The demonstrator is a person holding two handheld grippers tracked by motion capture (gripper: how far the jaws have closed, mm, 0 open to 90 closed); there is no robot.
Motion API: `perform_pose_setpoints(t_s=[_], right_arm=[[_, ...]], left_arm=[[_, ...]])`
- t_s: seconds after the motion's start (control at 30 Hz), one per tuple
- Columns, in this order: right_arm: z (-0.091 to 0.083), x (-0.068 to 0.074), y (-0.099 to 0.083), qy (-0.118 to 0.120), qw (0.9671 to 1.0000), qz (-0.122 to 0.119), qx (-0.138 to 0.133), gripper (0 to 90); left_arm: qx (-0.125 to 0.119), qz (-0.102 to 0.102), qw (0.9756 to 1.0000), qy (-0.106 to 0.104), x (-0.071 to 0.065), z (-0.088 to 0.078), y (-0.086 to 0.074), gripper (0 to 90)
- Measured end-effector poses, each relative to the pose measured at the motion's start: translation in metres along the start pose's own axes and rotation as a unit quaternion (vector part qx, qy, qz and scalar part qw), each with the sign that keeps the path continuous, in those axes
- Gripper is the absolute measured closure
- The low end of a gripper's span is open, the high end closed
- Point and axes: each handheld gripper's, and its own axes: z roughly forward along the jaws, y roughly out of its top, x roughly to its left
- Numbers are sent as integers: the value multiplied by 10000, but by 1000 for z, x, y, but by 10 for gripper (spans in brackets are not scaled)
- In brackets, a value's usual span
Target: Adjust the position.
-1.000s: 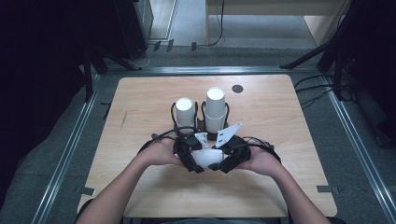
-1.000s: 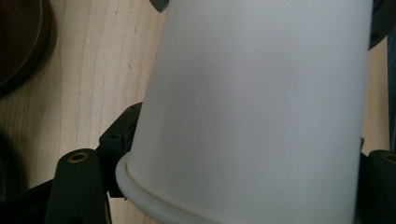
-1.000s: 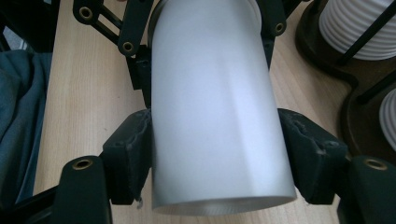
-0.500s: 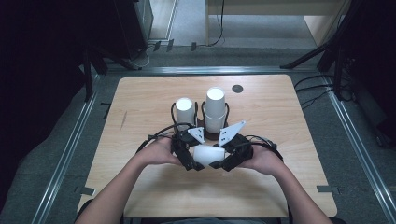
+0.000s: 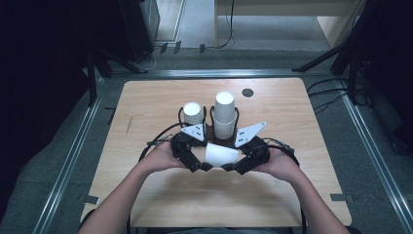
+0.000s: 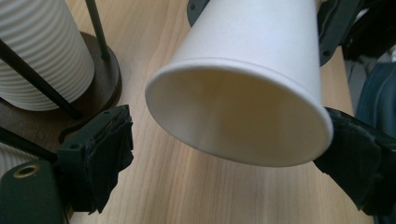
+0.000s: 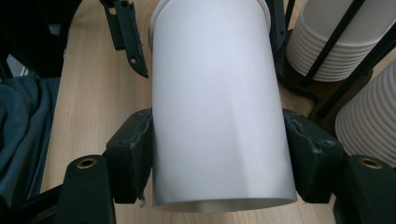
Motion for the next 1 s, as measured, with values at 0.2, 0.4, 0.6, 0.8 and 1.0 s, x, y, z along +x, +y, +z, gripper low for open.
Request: perform_pose_setpoints(t_s=[0.2, 0.4, 0.6, 0.8, 1.0], right_arm=[[-4, -2, 2, 97, 9998, 12, -201, 319], [-4, -2, 5, 216, 9993, -48, -315, 319], [-2, 1, 8, 373, 9985, -127, -384, 319], [-1, 1, 9, 443, 9981, -164, -383, 323], [1, 1, 8, 466, 9984, -119, -280, 313]], left_arm=[[-271, -103, 9996, 3, -1, -4, -3, 84], [-578, -159, 9979, -249, -5, -4, -4, 137], [-635, -122, 9971, -406, -7, -4, -4, 154], [-644, 143, 9975, -251, -12, -6, -3, 224], [-398, 207, 9986, -265, -12, -7, -1, 262]])
